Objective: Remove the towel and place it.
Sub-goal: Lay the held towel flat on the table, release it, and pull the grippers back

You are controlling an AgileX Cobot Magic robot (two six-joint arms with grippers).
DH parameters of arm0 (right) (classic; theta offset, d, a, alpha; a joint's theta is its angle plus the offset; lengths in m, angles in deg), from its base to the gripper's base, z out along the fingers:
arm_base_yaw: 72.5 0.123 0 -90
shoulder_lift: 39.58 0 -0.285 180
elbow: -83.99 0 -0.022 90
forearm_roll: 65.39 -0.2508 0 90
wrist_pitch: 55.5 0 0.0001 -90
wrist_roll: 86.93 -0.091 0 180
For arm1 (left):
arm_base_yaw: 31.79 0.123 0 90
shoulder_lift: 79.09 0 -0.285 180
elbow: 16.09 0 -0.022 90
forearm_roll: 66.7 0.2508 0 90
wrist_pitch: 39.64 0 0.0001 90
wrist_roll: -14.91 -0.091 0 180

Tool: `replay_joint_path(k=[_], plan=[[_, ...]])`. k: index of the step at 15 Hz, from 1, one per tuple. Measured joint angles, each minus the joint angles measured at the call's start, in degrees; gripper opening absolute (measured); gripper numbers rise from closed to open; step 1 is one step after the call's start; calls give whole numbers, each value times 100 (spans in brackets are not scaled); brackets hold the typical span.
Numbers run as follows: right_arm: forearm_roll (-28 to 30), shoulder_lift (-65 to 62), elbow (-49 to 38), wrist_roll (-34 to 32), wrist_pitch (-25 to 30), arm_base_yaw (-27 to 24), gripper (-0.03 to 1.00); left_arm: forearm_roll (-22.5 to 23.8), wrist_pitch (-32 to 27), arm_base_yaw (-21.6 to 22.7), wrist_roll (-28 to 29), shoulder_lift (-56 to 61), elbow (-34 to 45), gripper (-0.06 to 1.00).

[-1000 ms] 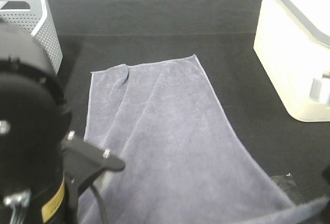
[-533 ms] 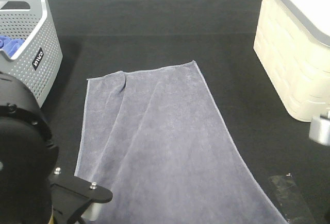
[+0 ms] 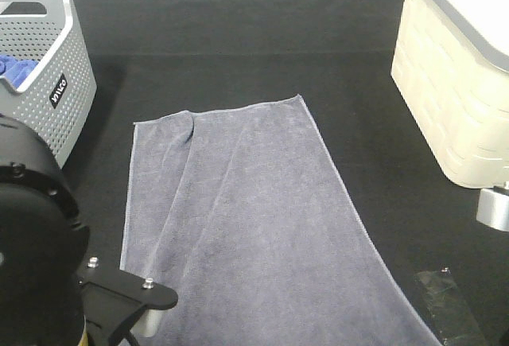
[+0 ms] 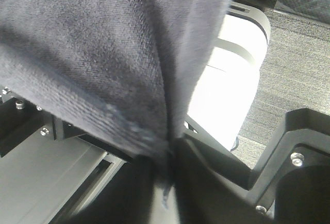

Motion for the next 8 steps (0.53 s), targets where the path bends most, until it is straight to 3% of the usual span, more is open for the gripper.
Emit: replay_joint_path(k=[2,3,5,8], plan=[[0,0,0,0,0,0,49,0,0,0,6,0,0,33],[0,0,11,0,0,0,58,23,0,0,6,0,0,46],[-6,0,17,0,0,0,64,138,0,0,6,0,0,57],[0,0,17,0,0,0,65,298,6,0,6,0,0,59]])
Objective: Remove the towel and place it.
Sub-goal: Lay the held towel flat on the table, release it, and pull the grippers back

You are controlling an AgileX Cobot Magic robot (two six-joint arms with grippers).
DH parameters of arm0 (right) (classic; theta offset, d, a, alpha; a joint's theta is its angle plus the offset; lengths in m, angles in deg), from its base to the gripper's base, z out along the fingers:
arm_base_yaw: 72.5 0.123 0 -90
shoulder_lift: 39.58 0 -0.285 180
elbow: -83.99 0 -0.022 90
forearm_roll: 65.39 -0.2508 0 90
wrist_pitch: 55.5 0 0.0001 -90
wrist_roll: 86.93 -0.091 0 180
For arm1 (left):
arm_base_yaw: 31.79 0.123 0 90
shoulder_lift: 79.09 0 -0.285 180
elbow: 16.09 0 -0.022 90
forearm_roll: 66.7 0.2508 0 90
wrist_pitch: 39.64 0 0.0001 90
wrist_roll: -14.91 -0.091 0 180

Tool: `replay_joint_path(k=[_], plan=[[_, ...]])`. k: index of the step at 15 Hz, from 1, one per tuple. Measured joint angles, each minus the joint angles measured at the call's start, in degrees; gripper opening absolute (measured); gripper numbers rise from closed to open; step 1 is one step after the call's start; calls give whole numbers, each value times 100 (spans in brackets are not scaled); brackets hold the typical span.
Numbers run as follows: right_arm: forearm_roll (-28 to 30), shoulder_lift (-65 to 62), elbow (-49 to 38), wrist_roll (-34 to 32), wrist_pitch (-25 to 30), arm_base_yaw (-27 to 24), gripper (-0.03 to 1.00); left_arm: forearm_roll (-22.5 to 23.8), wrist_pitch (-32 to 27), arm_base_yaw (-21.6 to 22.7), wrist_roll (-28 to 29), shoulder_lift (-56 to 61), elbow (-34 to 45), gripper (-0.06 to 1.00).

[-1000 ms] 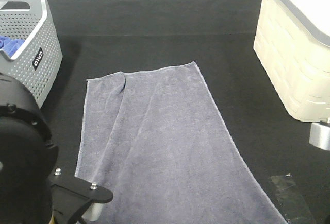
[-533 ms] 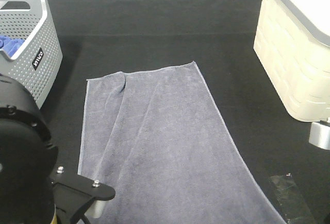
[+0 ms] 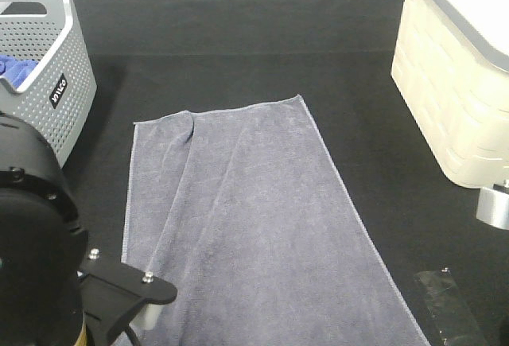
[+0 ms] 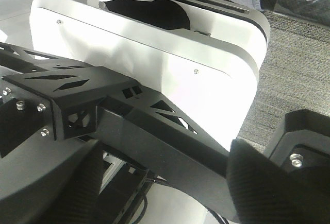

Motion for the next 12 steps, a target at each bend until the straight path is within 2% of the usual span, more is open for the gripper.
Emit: replay_joint_path(k=[2,9,12], plan=[[23,0,103,6,0,0,65,201,-11,0,0,0,-143,59],[103,0,1220,63,-6,0,63,1742,-6,0,11,0,-1369,59],[315,103,1776,63,-298,0,58,2172,246,304,11,0,-1713,59]])
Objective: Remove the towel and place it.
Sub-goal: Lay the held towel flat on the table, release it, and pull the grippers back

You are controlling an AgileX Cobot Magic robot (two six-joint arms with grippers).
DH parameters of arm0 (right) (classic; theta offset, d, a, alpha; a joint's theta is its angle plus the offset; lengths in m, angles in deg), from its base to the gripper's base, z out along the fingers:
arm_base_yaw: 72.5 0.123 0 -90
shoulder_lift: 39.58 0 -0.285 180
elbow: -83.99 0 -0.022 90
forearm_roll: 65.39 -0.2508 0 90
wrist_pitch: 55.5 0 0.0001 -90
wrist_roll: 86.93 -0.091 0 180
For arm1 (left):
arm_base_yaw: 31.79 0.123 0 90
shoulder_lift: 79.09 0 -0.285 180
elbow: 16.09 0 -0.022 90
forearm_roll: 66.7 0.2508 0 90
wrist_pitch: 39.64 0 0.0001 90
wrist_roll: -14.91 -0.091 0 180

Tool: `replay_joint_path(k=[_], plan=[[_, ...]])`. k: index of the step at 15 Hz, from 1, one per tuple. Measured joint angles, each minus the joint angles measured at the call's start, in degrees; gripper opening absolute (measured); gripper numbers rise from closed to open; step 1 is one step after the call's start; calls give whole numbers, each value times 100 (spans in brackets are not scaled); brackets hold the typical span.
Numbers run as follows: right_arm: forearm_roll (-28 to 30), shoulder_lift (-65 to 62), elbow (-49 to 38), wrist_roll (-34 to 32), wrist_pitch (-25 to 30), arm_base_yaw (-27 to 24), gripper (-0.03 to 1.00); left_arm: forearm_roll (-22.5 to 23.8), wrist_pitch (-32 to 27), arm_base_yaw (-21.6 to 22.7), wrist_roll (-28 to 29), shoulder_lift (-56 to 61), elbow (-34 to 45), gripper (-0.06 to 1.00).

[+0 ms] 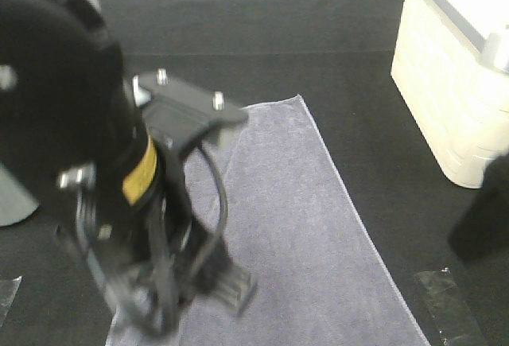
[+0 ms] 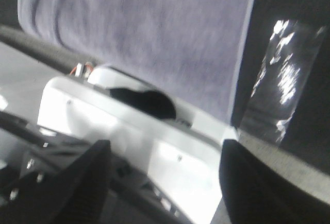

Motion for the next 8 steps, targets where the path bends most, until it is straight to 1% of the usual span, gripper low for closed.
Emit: replay_joint_path(k=[1,2,6,7,8], plan=[[86,120,183,0,-143,0,57,103,241,229,0,0,-29,59],[195,384,464,0,-435,0,54,172,584,590,-11,0,-34,59],[493,1427,1409,0,-1209,0,44,218,1879,1730,-361,-6,-34,59],[493,1427,1409,0,-1209,0,44,218,1879,1730,-361,-6,-34,59],[561,2080,2000,0,-1467,0,43,229,2435,2223,-521,-97,-34,59]])
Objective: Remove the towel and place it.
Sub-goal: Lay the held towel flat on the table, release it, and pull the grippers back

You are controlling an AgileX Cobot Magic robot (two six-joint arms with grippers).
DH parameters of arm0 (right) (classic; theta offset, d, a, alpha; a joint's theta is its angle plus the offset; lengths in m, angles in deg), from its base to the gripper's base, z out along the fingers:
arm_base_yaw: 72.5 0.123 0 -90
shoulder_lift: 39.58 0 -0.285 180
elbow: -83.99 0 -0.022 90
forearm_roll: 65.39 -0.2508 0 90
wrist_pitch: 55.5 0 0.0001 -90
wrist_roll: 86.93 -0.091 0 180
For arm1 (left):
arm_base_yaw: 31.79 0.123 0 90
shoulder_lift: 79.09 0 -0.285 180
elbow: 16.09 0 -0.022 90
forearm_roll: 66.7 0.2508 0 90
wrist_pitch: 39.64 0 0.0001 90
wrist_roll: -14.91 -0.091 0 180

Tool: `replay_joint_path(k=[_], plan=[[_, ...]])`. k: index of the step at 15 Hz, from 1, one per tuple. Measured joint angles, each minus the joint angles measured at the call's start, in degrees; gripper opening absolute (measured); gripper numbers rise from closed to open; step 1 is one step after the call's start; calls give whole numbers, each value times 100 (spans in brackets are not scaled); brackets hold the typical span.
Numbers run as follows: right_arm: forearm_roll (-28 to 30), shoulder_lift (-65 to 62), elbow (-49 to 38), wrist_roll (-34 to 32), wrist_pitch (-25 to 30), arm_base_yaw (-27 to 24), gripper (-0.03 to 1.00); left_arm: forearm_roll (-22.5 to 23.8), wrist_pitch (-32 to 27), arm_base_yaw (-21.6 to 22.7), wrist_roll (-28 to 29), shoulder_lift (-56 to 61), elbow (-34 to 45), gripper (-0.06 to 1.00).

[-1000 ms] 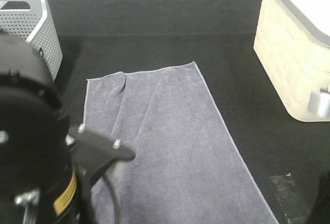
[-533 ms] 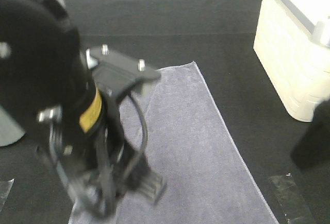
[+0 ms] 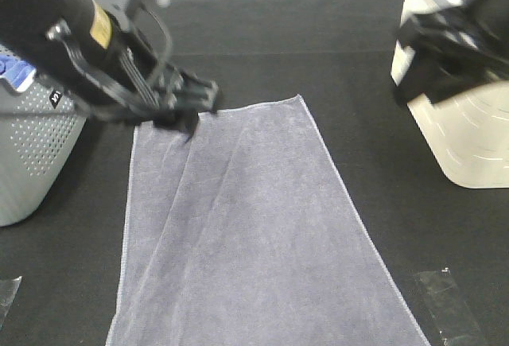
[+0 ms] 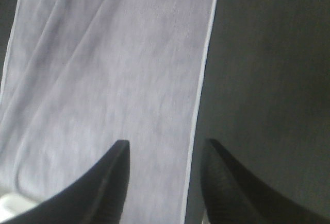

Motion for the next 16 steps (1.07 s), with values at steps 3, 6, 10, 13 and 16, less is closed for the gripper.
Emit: replay_joint_path(k=[3,6,10,13,16], plan=[[0,808,596,0,-160,0,43,0,372,401,-126,-195,-6,59],[-6,2108,1960,0,-183,0,43,-6,1232,928,-183,-710,-6,59],[-6,3547,3472,6,-258,0,43,-17,2355,1140,-183,-1398,-11,59],[0,4435,4349,143,-258,69,43,-23,2911,1140,-183,-1673,-11,59],[6,5139,4847,149,-304,120,43,-23,3186,1140,-183,-1707,-11,59]])
